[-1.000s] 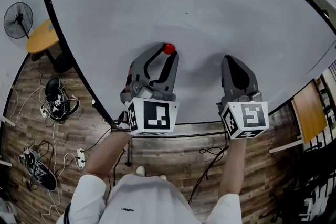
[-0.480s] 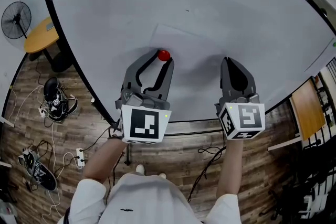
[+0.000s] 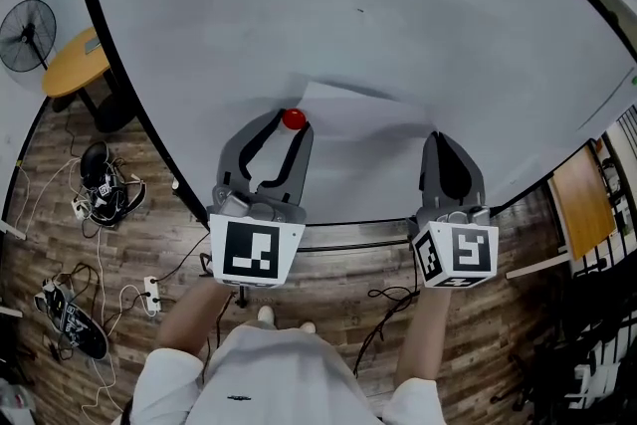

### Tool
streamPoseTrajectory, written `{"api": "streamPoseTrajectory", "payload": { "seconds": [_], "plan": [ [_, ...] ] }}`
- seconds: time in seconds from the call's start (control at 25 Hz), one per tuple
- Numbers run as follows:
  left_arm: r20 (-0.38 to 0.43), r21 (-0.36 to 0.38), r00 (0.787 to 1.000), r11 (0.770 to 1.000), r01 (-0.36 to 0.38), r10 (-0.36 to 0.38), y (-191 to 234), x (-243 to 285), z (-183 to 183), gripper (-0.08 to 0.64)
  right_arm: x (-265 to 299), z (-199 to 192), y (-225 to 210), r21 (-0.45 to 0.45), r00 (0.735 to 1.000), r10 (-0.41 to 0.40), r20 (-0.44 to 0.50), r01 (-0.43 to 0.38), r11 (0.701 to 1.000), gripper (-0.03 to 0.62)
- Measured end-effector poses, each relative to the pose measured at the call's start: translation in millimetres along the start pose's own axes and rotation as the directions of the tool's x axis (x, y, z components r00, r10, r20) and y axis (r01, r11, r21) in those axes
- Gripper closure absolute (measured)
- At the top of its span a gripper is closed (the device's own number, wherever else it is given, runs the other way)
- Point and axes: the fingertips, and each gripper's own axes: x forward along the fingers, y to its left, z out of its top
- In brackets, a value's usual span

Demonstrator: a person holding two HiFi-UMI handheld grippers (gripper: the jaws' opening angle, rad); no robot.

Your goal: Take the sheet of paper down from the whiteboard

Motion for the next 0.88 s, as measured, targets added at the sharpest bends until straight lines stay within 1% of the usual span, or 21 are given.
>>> {"api": "streamPoseTrajectory", "payload": {
  "seconds": [0.16,0.36,0.56,0.72,0.88],
  "plan": [
    [-0.028,-0.029,1.000,1.000,0.002,-0.003,-0.7,-6.4,-13.6,0.437,-15.6,-9.3,0.4,0.011,1.000,-0.031,-0.003,0.031,0.999,0.583],
    [-0.052,-0.092,0.999,0.996,-0.001,-0.004,-7.4,-19.5,-27.2,0.437,-37.6,-14.7,6.1,0.013,0.998,-0.063,-0.001,0.063,0.998,0.583],
    [-0.092,-0.147,0.996,0.989,-0.004,-0.010,-5.8,-29.4,-50.0,0.437,-54.0,-24.2,7.3,0.048,0.994,-0.110,0.009,0.110,0.993,0.583],
    [-0.122,-0.172,0.992,0.985,-0.010,-0.011,-7.7,-38.0,-64.5,0.437,-71.3,-33.7,-1.5,0.079,0.987,-0.159,0.004,0.159,0.984,0.583],
    [-0.131,-0.194,0.991,0.981,0.000,-0.026,-11.0,-44.4,-77.1,0.437,-80.5,-48.7,-2.5,0.084,0.983,-0.186,-0.015,0.186,0.979,0.583]
  ]
}}
